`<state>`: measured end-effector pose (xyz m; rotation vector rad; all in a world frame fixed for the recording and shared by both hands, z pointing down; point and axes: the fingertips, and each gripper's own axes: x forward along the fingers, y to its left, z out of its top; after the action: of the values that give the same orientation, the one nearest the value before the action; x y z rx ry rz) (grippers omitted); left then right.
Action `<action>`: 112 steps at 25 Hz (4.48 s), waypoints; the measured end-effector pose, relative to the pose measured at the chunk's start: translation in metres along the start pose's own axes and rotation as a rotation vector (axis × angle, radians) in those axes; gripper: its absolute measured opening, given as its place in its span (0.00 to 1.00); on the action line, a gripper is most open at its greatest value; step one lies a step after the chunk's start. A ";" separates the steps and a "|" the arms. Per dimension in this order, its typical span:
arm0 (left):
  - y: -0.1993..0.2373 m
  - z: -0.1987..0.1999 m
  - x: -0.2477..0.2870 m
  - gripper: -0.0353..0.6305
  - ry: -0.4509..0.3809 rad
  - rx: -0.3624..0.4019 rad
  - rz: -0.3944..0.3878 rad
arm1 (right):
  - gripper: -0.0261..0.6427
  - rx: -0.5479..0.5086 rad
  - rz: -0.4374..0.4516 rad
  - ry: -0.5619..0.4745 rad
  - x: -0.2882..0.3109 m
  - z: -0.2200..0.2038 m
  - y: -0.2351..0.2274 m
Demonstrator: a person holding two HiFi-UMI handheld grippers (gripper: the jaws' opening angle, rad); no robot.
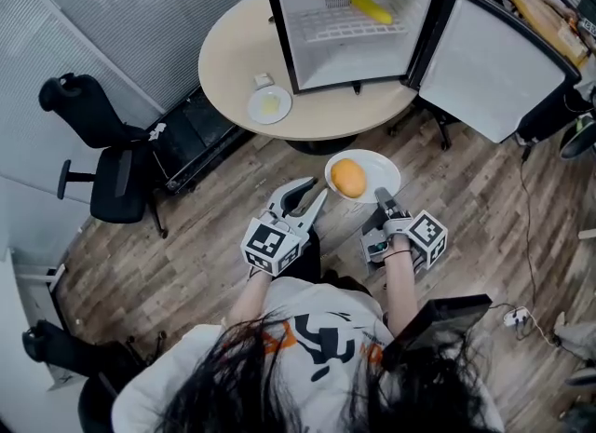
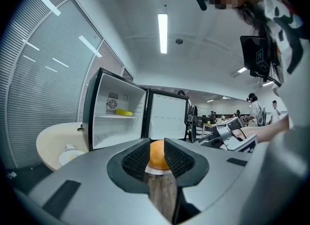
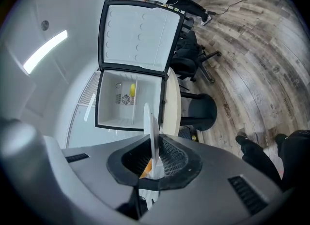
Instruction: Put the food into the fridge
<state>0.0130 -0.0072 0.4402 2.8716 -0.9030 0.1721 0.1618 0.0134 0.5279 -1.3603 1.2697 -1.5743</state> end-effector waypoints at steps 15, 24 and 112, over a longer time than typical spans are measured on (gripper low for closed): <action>0.112 0.022 0.077 0.20 0.012 0.026 -0.107 | 0.10 0.015 -0.035 -0.091 0.119 0.033 0.035; 0.180 0.030 0.120 0.20 0.013 0.021 -0.190 | 0.10 0.022 -0.051 -0.173 0.185 0.053 0.056; 0.261 0.029 0.256 0.20 0.072 -0.043 0.018 | 0.28 -0.263 -0.356 -0.212 0.412 0.237 0.022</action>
<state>0.0735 -0.3672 0.4711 2.7993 -0.9081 0.2526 0.3019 -0.4313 0.6235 -1.9541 1.1805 -1.4736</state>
